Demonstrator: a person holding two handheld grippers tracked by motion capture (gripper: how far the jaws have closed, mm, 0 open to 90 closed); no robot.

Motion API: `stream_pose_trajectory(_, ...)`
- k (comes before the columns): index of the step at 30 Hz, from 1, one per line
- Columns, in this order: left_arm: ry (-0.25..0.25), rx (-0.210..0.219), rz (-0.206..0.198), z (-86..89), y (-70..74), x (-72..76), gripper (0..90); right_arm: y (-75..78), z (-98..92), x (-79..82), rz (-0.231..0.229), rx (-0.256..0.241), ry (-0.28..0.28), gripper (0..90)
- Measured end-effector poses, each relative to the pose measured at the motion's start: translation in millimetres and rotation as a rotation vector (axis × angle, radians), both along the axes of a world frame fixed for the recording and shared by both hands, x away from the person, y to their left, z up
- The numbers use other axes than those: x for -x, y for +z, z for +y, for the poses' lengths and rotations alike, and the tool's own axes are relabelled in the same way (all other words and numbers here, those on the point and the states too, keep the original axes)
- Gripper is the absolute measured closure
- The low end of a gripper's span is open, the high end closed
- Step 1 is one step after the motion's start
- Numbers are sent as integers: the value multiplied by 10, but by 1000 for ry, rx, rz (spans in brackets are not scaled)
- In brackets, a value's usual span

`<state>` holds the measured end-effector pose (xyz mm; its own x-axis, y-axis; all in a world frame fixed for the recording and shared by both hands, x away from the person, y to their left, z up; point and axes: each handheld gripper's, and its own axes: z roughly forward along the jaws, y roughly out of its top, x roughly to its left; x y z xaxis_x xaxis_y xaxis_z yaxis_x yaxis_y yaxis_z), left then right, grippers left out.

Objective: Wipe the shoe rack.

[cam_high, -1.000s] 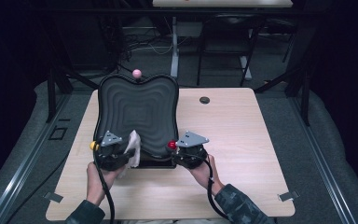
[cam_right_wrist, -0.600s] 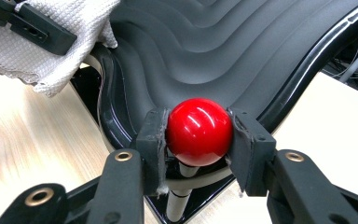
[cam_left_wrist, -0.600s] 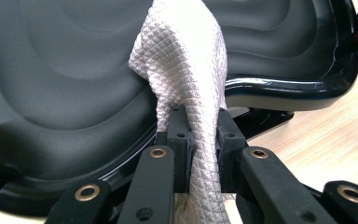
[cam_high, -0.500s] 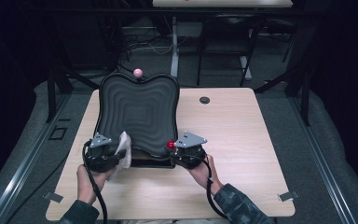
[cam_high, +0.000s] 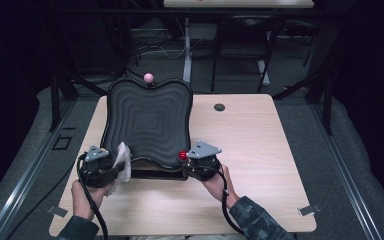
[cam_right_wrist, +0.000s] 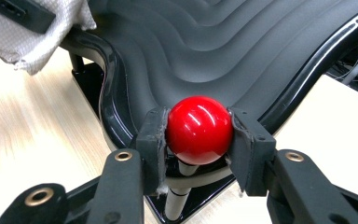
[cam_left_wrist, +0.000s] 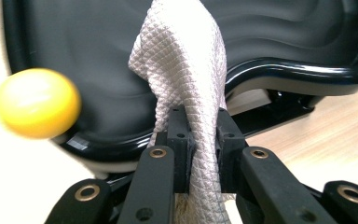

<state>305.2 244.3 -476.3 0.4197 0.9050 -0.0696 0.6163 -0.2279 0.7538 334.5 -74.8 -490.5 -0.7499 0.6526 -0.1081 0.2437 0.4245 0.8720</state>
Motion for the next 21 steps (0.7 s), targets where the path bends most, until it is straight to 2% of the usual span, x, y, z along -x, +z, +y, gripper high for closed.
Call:
stream_pose_trajectory(7, 47, -1, -4, 149, 1, 3, 799, 2, 2, -6, 0, 9, 6, 597)
stream_pose_trajectory(10, 83, -19, -1, 237, -22, -4, 800, 13, -2, -10, 6, 21, 9, 597)
stream_pose_trajectory(21, 124, -28, -2, 369, -79, -43, 800, 22, 9, -40, 14, 22, 13, 597)
